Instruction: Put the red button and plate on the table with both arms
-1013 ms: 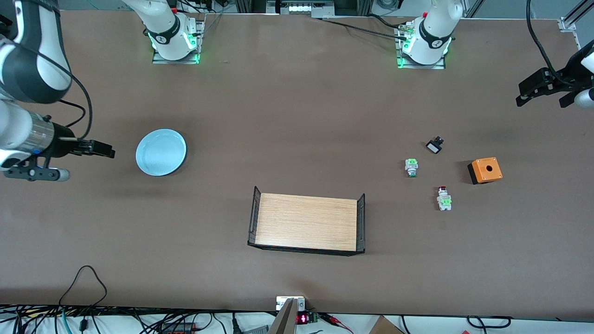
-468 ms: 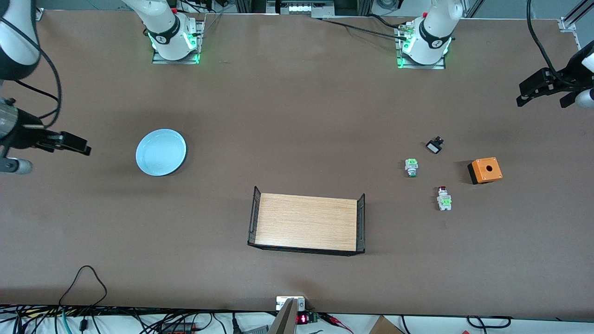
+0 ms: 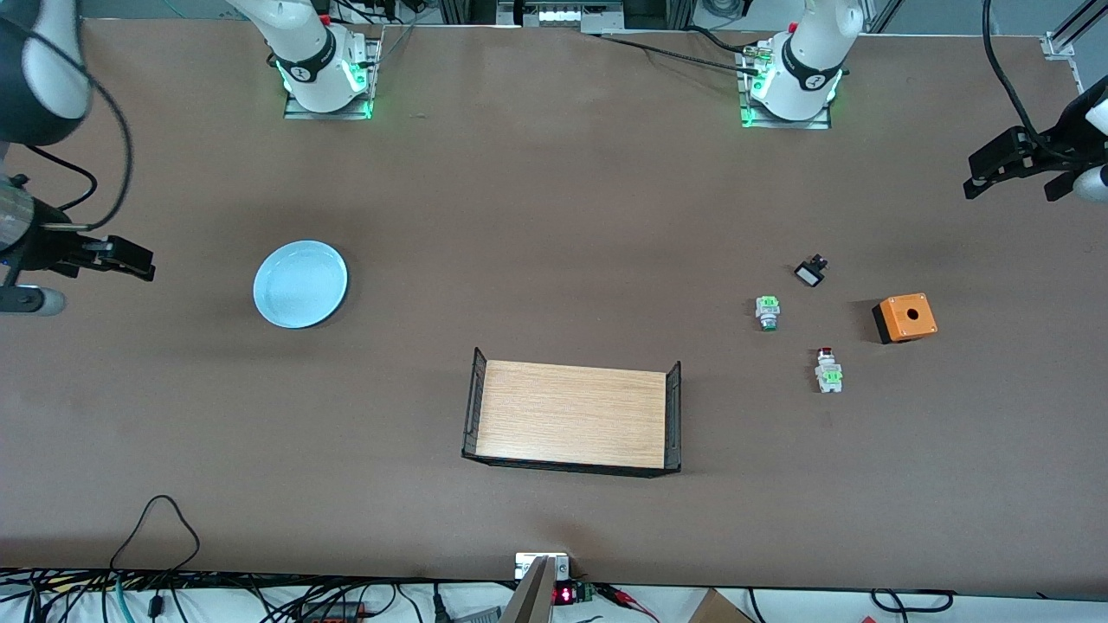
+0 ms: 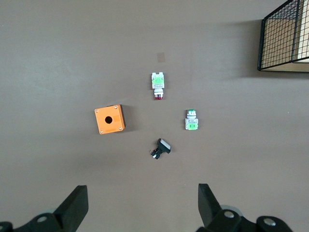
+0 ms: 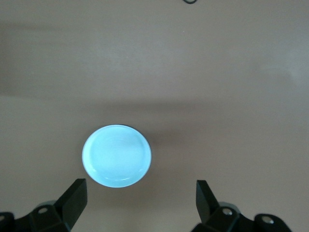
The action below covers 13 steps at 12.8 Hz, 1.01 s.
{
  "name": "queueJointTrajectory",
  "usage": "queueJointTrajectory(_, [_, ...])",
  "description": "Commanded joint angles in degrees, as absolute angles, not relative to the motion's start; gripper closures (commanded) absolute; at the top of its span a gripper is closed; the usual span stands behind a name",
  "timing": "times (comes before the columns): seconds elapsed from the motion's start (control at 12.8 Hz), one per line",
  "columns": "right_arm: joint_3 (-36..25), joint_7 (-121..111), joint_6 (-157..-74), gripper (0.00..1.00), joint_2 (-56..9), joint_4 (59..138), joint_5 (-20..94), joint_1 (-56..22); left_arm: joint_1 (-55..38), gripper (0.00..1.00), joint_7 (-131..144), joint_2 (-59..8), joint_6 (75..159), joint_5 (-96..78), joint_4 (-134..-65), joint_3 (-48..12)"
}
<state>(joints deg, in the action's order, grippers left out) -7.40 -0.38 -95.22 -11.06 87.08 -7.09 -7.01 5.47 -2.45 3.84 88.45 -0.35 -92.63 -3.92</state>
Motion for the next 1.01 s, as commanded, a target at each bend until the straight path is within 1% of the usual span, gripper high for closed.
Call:
queueJointTrajectory(0.0, [-7.6, 0.1, -95.0, 0.00, -9.1, 87.5, -9.2, -7.4, 5.9, 0.00, -2.9, 4.7, 88.7, -1.2, -93.1, -4.0])
queueJointTrajectory(0.16, [-8.1, 0.5, -95.0, 0.00, -8.9, 88.1, -5.6, -6.4, 5.8, 0.00, -3.3, 4.9, 88.6, -1.3, -92.8, -4.0])
queueJointTrajectory(0.31, [-8.1, 0.4, -95.8, 0.00, -6.8, 90.8, -4.7, -5.5, 5.8, 0.00, -3.5, 5.3, 88.8, -1.3, -92.8, -4.0])
queueJointTrajectory(0.94, [-8.2, -0.4, -94.8, 0.00, -6.5, 90.4, -4.3, -5.4, 5.8, 0.00, -3.7, 5.3, 89.2, -1.3, -93.0, -3.9])
